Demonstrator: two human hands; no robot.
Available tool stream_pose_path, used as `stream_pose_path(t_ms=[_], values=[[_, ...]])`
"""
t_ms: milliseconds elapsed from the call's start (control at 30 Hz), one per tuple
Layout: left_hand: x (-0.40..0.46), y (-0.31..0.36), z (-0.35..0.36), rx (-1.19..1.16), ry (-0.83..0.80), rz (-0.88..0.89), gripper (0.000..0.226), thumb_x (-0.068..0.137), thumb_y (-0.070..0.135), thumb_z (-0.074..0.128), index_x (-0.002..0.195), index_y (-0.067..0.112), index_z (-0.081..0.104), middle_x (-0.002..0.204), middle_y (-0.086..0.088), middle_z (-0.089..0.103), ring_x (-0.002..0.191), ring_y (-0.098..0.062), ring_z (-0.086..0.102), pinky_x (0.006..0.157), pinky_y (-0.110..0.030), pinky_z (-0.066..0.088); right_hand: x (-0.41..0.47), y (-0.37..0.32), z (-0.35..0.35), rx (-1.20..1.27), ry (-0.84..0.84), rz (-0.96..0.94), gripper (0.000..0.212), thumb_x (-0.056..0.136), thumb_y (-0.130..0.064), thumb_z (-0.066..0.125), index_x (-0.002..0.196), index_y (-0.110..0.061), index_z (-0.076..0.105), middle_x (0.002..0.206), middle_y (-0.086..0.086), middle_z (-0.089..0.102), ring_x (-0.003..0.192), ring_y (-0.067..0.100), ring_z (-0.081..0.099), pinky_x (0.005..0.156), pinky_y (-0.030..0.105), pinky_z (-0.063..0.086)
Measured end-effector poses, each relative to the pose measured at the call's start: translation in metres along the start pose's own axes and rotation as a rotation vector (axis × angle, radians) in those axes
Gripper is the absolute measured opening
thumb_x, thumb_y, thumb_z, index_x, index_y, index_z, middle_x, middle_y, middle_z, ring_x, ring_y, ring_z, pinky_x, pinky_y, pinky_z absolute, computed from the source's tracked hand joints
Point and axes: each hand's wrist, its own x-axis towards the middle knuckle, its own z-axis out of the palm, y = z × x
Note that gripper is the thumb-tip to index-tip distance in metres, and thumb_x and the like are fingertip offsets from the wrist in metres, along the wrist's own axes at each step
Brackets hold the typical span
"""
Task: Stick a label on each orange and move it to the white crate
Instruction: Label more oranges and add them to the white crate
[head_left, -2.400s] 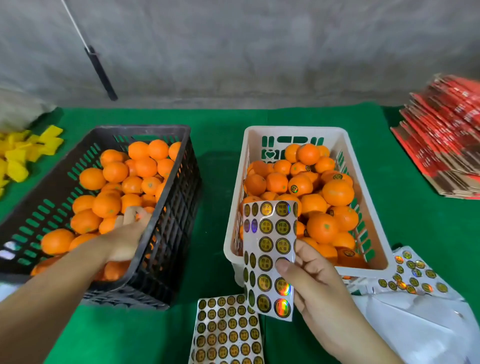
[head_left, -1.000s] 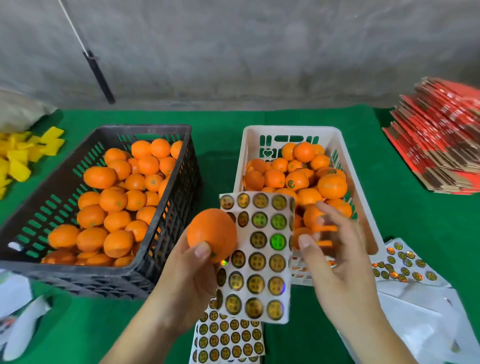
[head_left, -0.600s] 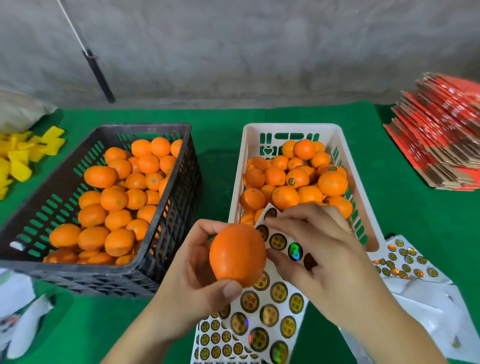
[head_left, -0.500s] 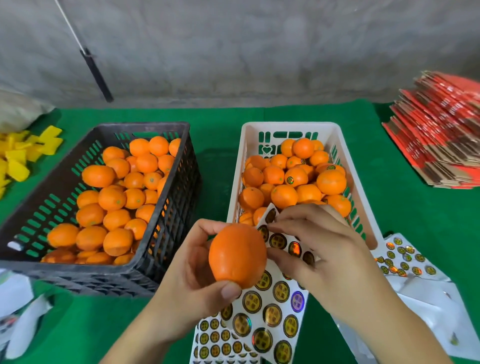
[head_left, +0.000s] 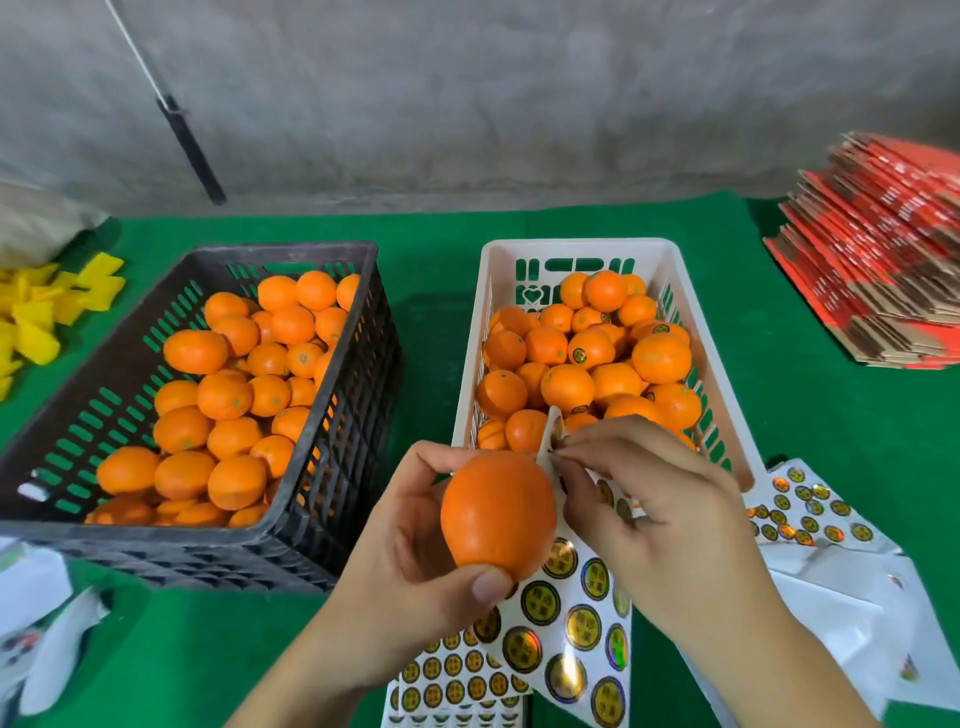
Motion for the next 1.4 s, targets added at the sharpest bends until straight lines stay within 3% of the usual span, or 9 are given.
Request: stream_pose_path(t_ms=[200, 433, 567, 767, 967, 1067, 1133, 1267, 1400], values=[[-0.001, 0.013, 0.015, 0.055, 0.129, -0.035, 0.065, 0.062, 0.047, 0.097, 0.112, 0.030, 0.060, 0.112, 0.002, 0.072, 0.094, -0.024, 0.073, 0.071, -0.025, 0.057, -0.006, -0.014, -0.008, 0.121, 0.250, 0.026, 0.010, 0.096, -0.019, 0.065, 0.100, -0.019, 0.074, 0.094, 0.002, 0.068, 0.085, 0.008, 0.062, 0.076, 0.012, 0.044], [0.000, 0.006, 0.016, -0.045, 0.168, -0.089, 0.070, 0.058, 0.047, 0.100, 0.114, 0.027, 0.062, 0.123, -0.016, 0.070, 0.109, -0.042, 0.070, 0.087, -0.045, 0.061, -0.016, -0.010, -0.007, 0.012, -0.177, -0.154, 0.046, 0.098, -0.030, 0.065, 0.141, -0.015, 0.066, 0.134, -0.004, 0.056, 0.122, 0.016, 0.059, 0.095, 0.023, 0.050], [0.001, 0.003, 0.019, -0.131, 0.154, -0.172, 0.066, 0.055, 0.051, 0.099, 0.108, 0.031, 0.065, 0.123, -0.020, 0.068, 0.110, -0.046, 0.069, 0.088, -0.045, 0.060, -0.022, -0.007, 0.002, -0.053, -0.244, -0.092, 0.076, 0.083, -0.045, 0.084, 0.149, -0.027, 0.053, 0.148, -0.010, 0.039, 0.136, 0.012, 0.046, 0.102, 0.011, 0.043], [0.005, 0.000, 0.013, -0.402, -0.062, -0.316, 0.088, 0.076, 0.013, 0.091, 0.151, 0.025, 0.047, 0.146, -0.031, 0.053, 0.132, -0.056, 0.052, 0.112, -0.068, 0.040, -0.011, 0.002, -0.004, 0.254, -0.118, 0.056, 0.073, 0.075, -0.051, 0.086, 0.142, -0.034, 0.062, 0.138, -0.017, 0.052, 0.132, 0.011, 0.055, 0.104, 0.012, 0.042], [0.009, -0.012, 0.003, -0.247, 0.025, -0.405, 0.050, 0.088, 0.001, 0.075, 0.135, 0.020, 0.067, 0.133, -0.025, 0.067, 0.119, -0.047, 0.067, 0.096, -0.052, 0.058, 0.069, 0.050, 0.001, -0.140, -0.039, 0.054, 0.090, 0.085, -0.033, 0.086, 0.161, -0.023, 0.038, 0.145, -0.008, 0.038, 0.137, 0.001, 0.036, 0.120, 0.024, 0.031], [0.013, -0.014, -0.006, -0.101, 0.092, -0.323, 0.037, 0.091, 0.011, 0.074, 0.127, 0.021, 0.071, 0.128, -0.020, 0.071, 0.115, -0.042, 0.070, 0.092, -0.046, 0.060, 0.082, 0.071, 0.011, -0.223, -0.262, 0.257, 0.120, 0.076, -0.072, 0.077, 0.167, -0.036, 0.008, 0.165, -0.010, 0.021, 0.148, 0.010, 0.020, 0.121, 0.037, 0.024], [0.018, -0.014, -0.018, -0.038, 0.165, -0.278, 0.032, 0.091, 0.015, 0.075, 0.122, 0.020, 0.072, 0.123, -0.019, 0.073, 0.110, -0.042, 0.072, 0.086, -0.044, 0.062, 0.066, 0.071, 0.018, 0.136, -0.424, 0.455, 0.110, 0.067, -0.094, 0.062, 0.161, -0.050, 0.025, 0.156, -0.021, 0.042, 0.142, -0.002, 0.036, 0.112, 0.022, 0.036], [0.035, -0.004, -0.048, 0.261, 0.178, -0.172, 0.026, 0.094, 0.023, 0.072, 0.119, 0.027, 0.073, 0.117, -0.007, 0.077, 0.105, -0.029, 0.076, 0.083, -0.033, 0.063, 0.027, 0.064, 0.037, 0.692, -0.661, 0.532, 0.038, 0.099, -0.030, 0.073, 0.136, -0.027, 0.067, 0.130, -0.010, 0.074, 0.121, 0.012, 0.070, 0.098, 0.025, 0.057], [0.073, 0.002, -0.108, 0.927, 0.364, 0.104, 0.017, 0.103, 0.024, 0.062, 0.118, 0.029, 0.069, 0.109, 0.012, 0.077, 0.100, -0.004, 0.070, 0.082, -0.013, 0.051, 0.019, 0.061, 0.044, 0.733, -0.410, 0.582, 0.036, 0.102, -0.009, 0.064, 0.127, -0.033, 0.074, 0.117, -0.007, 0.079, 0.089, -0.002, 0.074, 0.072, 0.013, 0.057]])
